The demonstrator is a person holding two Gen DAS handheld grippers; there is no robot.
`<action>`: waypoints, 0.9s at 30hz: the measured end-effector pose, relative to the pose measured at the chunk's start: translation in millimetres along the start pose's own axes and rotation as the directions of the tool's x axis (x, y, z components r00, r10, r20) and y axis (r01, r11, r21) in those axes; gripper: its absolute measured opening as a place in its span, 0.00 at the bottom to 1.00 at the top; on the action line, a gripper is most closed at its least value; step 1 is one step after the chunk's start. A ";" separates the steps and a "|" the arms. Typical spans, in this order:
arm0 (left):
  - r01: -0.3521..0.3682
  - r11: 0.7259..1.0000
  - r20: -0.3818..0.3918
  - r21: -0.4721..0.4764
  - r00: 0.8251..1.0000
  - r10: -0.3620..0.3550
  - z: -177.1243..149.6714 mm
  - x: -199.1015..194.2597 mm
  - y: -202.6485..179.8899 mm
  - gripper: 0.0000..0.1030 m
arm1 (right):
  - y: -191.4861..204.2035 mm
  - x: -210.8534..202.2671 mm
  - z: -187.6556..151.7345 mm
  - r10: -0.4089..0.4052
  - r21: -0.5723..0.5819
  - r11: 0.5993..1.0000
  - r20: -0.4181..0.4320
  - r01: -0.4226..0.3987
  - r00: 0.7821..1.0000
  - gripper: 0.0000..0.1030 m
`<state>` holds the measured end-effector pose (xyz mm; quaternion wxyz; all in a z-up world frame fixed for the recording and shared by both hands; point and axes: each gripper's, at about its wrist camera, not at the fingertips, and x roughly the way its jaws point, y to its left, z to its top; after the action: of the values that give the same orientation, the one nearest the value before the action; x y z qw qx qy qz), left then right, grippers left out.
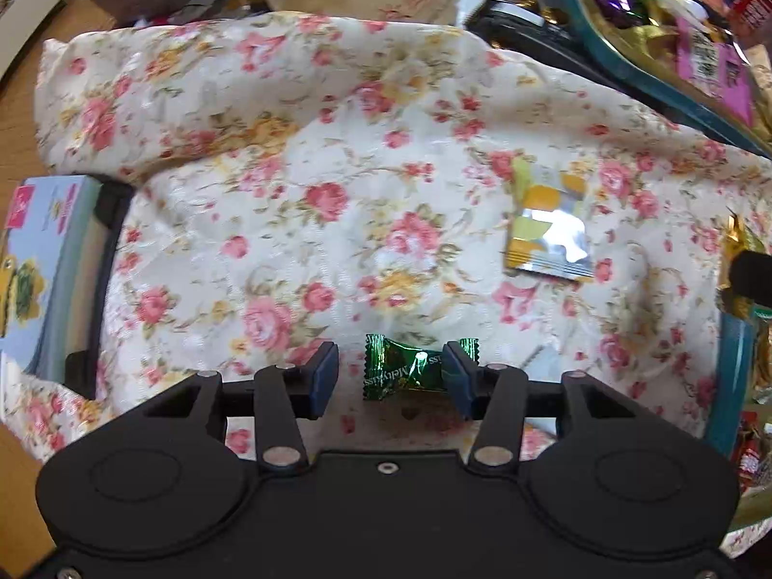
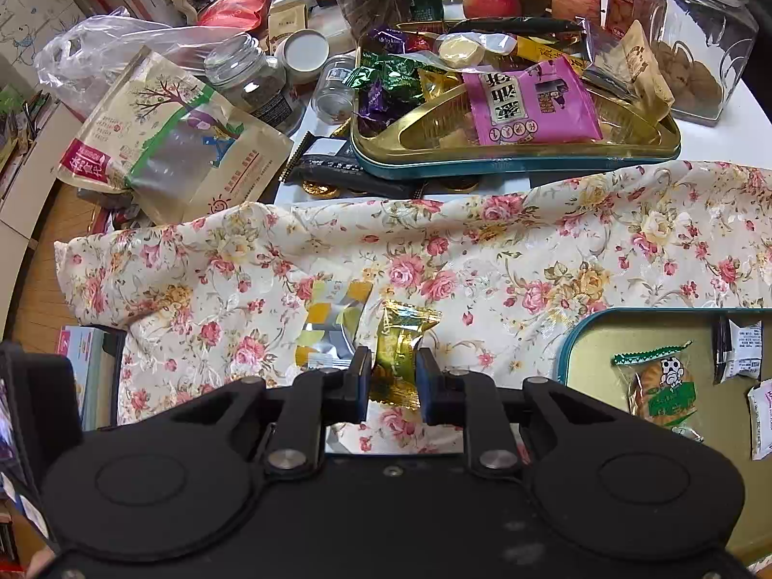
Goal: Organize snacks
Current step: 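Grasp the green-wrapped candy with the left gripper while the right gripper holds the gold candy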
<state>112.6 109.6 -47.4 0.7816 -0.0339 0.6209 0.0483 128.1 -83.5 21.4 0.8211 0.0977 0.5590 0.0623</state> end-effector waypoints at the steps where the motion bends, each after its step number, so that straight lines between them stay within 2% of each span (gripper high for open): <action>1: -0.026 1.000 0.005 -0.011 1.000 0.026 0.0 -0.5 3.0 0.55 | -0.3 -0.1 -0.2 0.001 0.002 1.000 -0.001 -0.001 1.000 0.21; 6: -0.134 0.990 0.029 -0.048 0.990 0.135 -0.5 -4.2 15.8 0.54 | -0.4 -2.9 -1.0 0.003 0.000 1.000 0.007 -0.003 1.000 0.21; 7: -0.127 0.990 0.032 -0.058 0.991 0.129 -0.5 -4.7 18.6 0.53 | -0.3 -3.3 -1.0 0.006 -0.001 1.000 0.007 -0.006 1.000 0.21; 9: -0.070 0.997 0.039 -0.038 0.997 0.072 -0.5 -8.1 21.3 0.51 | -0.4 -4.2 -1.1 0.010 0.000 1.000 0.007 -0.010 1.000 0.21; 13: 0.023 0.997 0.073 0.073 0.997 -0.028 -2.8 -13.2 15.6 0.52 | -2.5 -6.7 -1.5 0.014 0.001 1.000 0.010 -0.014 1.000 0.21; 17: 0.039 0.994 0.042 0.102 0.998 -0.043 -7.7 -2.2 3.4 0.52 | -5.2 -8.1 -1.2 0.010 0.007 1.000 0.013 -0.010 1.000 0.21; 21: 0.001 0.994 0.051 0.108 0.999 -0.006 -7.8 4.1 -1.4 0.52 | -5.9 -8.5 -1.5 0.008 0.007 1.000 0.014 -0.008 1.000 0.21; 22: -0.003 0.994 0.053 0.107 0.999 -0.002 -7.2 4.9 -2.1 0.50 | -5.8 -8.3 -1.6 0.008 0.006 1.000 0.013 -0.008 1.000 0.21; 23: 0.000 0.995 0.053 0.103 0.999 -0.006 -6.5 5.3 -1.8 0.44 | -5.8 -7.8 -1.3 0.008 0.006 1.000 0.012 -0.008 1.000 0.21; 24: 0.012 0.996 0.051 0.094 0.999 -0.016 -5.7 6.1 -0.8 0.29 | -5.9 -7.7 -1.3 0.009 0.006 1.000 0.012 -0.009 1.000 0.21; 25: 0.026 0.996 0.041 0.083 0.999 -0.029 -4.9 6.5 0.4 0.24 | -6.2 -7.8 -1.3 0.010 0.006 1.000 0.011 -0.010 1.000 0.21; 27: 0.049 0.998 0.035 0.048 0.998 -0.051 -3.6 5.3 3.5 0.23 | -7.1 -8.3 -1.3 0.010 0.010 1.000 0.012 -0.010 1.000 0.21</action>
<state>109.8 112.9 -53.3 0.7943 -0.0300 0.6066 0.0145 123.8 -92.1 26.8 0.8237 0.1048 0.5537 0.0631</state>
